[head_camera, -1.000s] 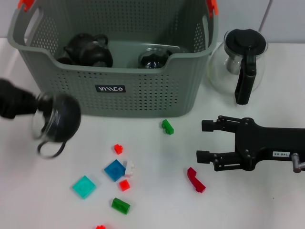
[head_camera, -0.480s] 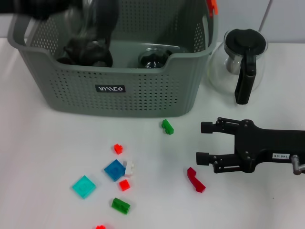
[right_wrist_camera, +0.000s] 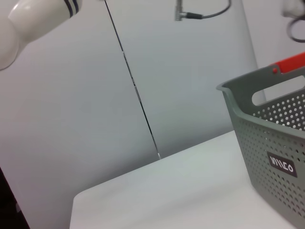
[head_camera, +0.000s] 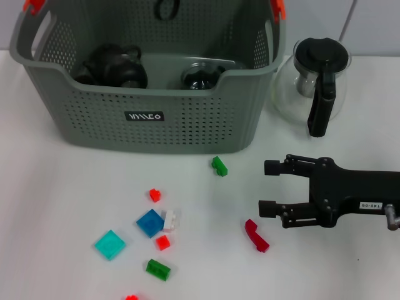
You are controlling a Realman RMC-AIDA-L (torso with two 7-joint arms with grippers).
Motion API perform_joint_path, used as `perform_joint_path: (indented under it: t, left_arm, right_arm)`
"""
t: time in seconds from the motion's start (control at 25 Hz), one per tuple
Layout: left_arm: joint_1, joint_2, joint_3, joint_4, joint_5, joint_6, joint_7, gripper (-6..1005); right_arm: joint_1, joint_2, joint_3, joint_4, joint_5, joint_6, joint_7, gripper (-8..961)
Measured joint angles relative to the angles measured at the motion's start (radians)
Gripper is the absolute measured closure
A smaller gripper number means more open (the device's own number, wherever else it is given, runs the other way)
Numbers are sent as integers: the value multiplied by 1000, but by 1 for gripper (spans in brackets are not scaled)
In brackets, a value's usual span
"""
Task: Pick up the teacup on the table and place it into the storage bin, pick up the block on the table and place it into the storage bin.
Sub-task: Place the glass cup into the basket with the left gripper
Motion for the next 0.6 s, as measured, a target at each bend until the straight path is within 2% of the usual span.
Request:
perform_joint_path:
  t: [0.08,0.24,0.44,0.48,0.52,0.6]
  left_arm:
    - [-28,-6,40,29,57,-58,-2,963]
    - [-80,-51,131,100,232,-227,-12,963]
    - [-143,-100,177,212,425,-393,-14,963]
    - [-161,-119,188,253,487,-444,-14,963]
    - [-161,-119,188,253,487,-444,-14,963]
    - [-175,-134,198,293,553,-490,-14,963]
  right_arm:
    - [0,0,1,0,0,-1,0,14]
    - [-2,0,12,-1,0,-1,0,14]
    - [-3,0,25,0,-1,-1,0,13]
    - [-3,0,26,0,-1,-1,0,13]
    - [-3,0,26,0,-1,-1,0,13]
    - [-3,0,27,0,-1,0,0,13]
